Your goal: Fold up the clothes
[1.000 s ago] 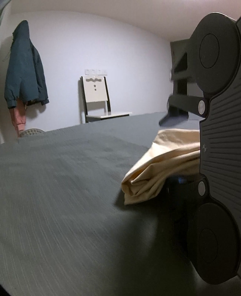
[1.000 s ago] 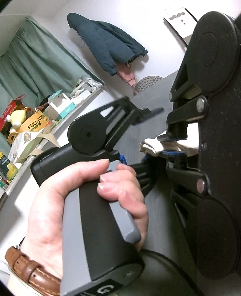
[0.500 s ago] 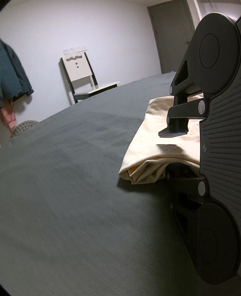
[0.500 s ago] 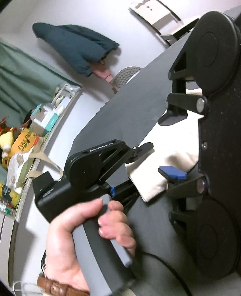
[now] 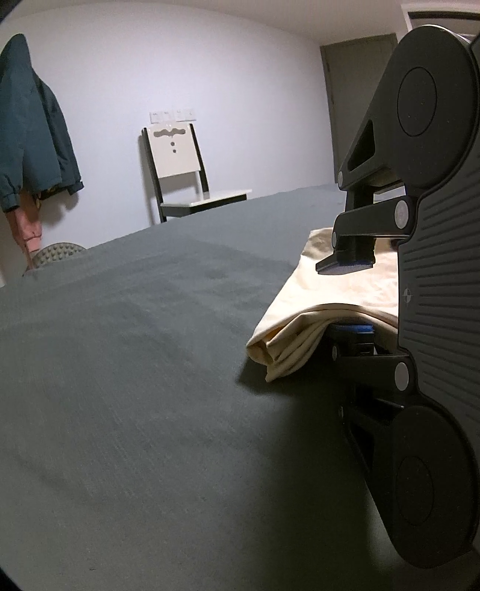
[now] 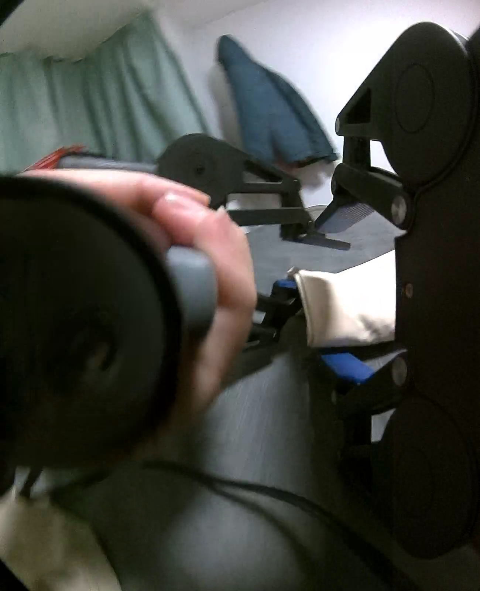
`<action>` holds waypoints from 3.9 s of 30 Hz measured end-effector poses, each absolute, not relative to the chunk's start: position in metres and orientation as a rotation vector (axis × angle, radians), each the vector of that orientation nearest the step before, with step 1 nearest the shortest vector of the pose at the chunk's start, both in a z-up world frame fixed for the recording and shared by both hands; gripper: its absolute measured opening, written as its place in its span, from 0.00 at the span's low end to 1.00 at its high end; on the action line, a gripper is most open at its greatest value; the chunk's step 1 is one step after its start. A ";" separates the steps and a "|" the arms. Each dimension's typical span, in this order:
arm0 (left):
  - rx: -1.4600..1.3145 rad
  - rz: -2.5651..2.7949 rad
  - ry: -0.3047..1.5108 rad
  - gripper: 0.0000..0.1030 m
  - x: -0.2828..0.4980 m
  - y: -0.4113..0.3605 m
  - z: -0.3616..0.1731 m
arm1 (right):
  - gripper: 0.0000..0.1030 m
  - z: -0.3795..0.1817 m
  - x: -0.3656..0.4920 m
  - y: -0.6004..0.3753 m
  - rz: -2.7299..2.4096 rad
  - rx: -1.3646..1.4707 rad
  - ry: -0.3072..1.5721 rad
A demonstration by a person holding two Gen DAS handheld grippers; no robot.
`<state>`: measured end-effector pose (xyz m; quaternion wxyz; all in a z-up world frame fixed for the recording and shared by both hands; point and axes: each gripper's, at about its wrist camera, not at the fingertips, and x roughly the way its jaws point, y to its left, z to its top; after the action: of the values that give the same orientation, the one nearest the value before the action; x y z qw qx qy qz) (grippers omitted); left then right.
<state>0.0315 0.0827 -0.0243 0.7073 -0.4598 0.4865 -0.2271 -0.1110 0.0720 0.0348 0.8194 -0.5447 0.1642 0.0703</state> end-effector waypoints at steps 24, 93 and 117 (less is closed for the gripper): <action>-1.331 -0.539 1.125 0.87 0.010 0.078 -0.057 | 0.09 0.122 -0.095 -0.012 0.337 -0.619 0.492; -0.147 -0.433 0.815 0.06 0.015 0.034 0.025 | 0.07 0.084 0.056 -0.220 0.338 0.443 1.184; 0.259 -0.261 0.639 0.05 0.133 0.037 0.115 | 0.06 0.142 0.132 -0.171 0.323 0.445 0.864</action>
<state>0.1329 0.0373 0.1153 0.9329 0.1267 0.3121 -0.1274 0.1315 -0.1707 0.1423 0.8717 0.2130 0.4133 0.1547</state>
